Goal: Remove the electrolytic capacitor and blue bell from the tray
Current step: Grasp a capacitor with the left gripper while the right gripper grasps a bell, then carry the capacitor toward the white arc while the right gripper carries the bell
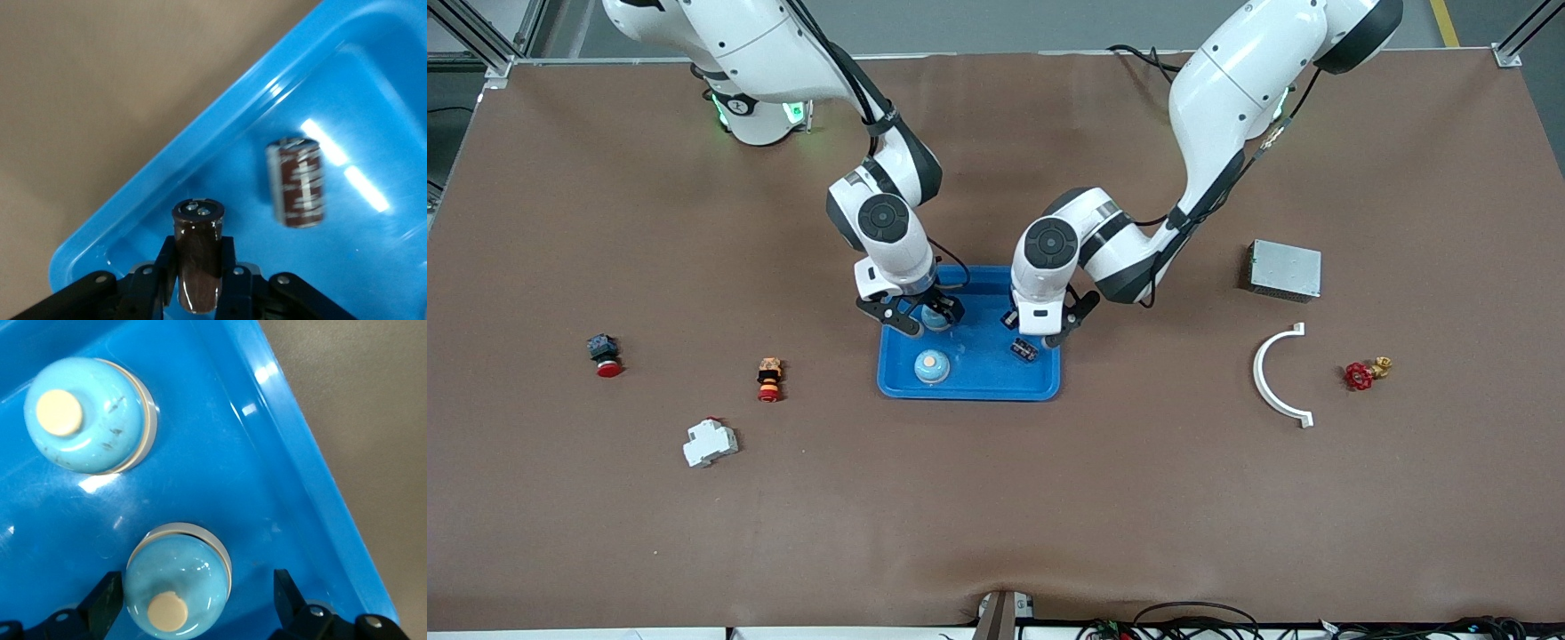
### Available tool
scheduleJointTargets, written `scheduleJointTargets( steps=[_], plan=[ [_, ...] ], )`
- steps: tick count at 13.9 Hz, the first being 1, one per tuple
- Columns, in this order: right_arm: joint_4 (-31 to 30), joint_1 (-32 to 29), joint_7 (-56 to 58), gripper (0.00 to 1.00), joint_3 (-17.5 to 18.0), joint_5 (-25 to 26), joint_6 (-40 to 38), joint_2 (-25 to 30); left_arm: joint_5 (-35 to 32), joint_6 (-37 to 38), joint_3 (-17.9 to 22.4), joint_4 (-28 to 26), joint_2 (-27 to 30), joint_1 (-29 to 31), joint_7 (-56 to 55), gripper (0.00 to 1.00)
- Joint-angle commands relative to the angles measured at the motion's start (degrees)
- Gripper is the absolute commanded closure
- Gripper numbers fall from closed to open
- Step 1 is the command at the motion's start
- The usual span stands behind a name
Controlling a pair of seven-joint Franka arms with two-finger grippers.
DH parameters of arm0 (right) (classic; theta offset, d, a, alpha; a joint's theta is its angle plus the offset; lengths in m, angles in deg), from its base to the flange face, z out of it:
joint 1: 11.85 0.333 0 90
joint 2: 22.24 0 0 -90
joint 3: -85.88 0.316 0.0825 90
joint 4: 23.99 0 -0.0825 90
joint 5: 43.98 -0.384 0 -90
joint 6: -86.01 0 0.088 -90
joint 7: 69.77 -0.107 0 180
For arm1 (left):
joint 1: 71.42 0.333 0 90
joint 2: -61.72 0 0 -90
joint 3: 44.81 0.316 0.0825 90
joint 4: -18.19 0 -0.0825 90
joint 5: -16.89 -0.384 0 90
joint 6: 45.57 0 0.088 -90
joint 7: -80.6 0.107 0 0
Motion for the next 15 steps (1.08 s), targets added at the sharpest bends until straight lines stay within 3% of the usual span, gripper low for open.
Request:
scheduleJointTargets(
  steps=[1, 4, 6, 7, 8, 9, 12, 15],
  plan=[
    [1.86, 0.74, -2.54, 0.0, -0.53, 1.31, -0.13, -1.32, -1.41, 4.27, 0.51, -0.39, 6.98, 1.17, -1.54, 1.0],
    [2.39, 0.83, -2.54, 0.04, -0.53, 1.4, -0.13, -1.77, -1.41, 9.35, 0.42, -0.65, 12.43, 5.47, -0.49, 1.0],
    [2.75, 1.27, -2.54, 0.27, -0.62, 1.4, -0.13, -2.12, -1.41, 13.14, 0.16, -0.74, 15.25, 8.9, 4.32, 1.0],
    [3.27, 1.18, -2.54, 0.43, -0.53, 1.4, -0.13, -2.21, -1.41, 14.37, 0.16, -0.83, 16.48, 10.65, 7.05, 1.0],
    [3.62, 1.18, -2.54, 0.65, -0.53, 1.4, -0.13, -2.38, -1.06, 15.34, -0.02, -0.92, 17.62, 13.11, 9.6, 1.0],
    [3.8, 1.18, -2.54, 0.98, -0.45, 1.31, -0.22, -2.47, -0.62, 16.22, -0.37, -1.18, 18.51, 15.57, 12.23, 1.0],
    [5.38, 0.57, -1.84, 1.0, -0.45, 1.23, -1.88, -2.21, -0.62, 17.9, -0.46, -4.94, 19.74, 21.98, 21.28, 1.0],
    [11.25, -0.04, 0.26, 1.0, -0.53, 1.31, -14.32, -0.54, -0.71, 17.64, -0.46, -9.17, 20.1, 26.92, 28.94, 1.0]
  ],
)
